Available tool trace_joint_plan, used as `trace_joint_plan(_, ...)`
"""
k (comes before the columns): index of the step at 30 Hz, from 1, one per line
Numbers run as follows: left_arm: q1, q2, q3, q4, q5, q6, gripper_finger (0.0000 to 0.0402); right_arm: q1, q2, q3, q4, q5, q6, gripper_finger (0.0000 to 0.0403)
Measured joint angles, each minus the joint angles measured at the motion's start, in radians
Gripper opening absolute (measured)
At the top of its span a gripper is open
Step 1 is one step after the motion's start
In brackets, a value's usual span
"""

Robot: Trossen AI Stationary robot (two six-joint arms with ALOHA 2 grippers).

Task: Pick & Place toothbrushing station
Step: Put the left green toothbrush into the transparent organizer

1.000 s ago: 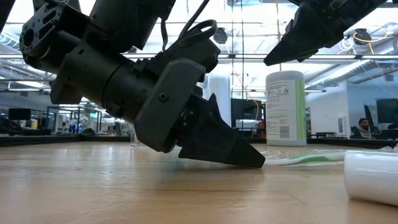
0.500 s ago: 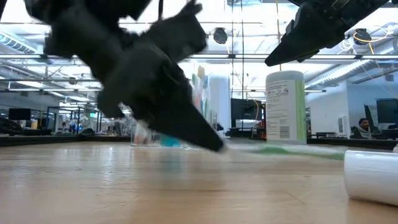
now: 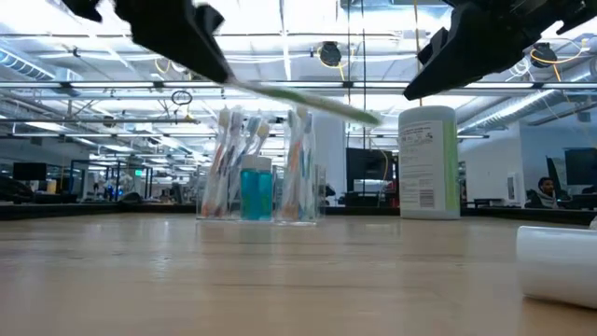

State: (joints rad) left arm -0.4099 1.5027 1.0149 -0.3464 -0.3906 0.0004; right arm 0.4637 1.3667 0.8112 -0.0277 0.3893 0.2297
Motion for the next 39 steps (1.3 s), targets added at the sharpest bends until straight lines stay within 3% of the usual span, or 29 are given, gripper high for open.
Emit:
trace_joint_plan(11,0.006,-0.252,0.0,-0.326,-0.294,0.424,0.0056,-0.019,-0.05,0.0,0.01,0.001,-0.089,0.0)
trace_joint_plan(19,0.019,-0.3,0.0,-0.509,-0.508,0.943,0.0056,-0.025,-0.05,0.0,0.009,0.001,-0.089,0.0)
trace_joint_plan(24,0.03,-0.303,0.0,-0.556,-0.677,1.158,0.0056,-0.025,-0.05,0.0,0.009,0.001,-0.089,0.0)
trace_joint_plan(32,0.08,-0.289,0.0,-0.593,-0.687,1.493,0.0056,-0.025,-0.05,0.0,0.009,0.001,-0.089,0.0)
trace_joint_plan(36,0.096,-0.262,0.0,-0.594,-0.673,1.564,0.0056,-0.025,-0.05,0.0,0.008,0.001,-0.117,0.0)
trace_joint_plan(39,0.103,-0.237,0.0,-0.594,-0.598,1.57,0.0056,-0.025,-0.05,0.0,0.008,0.001,-0.135,0.0)
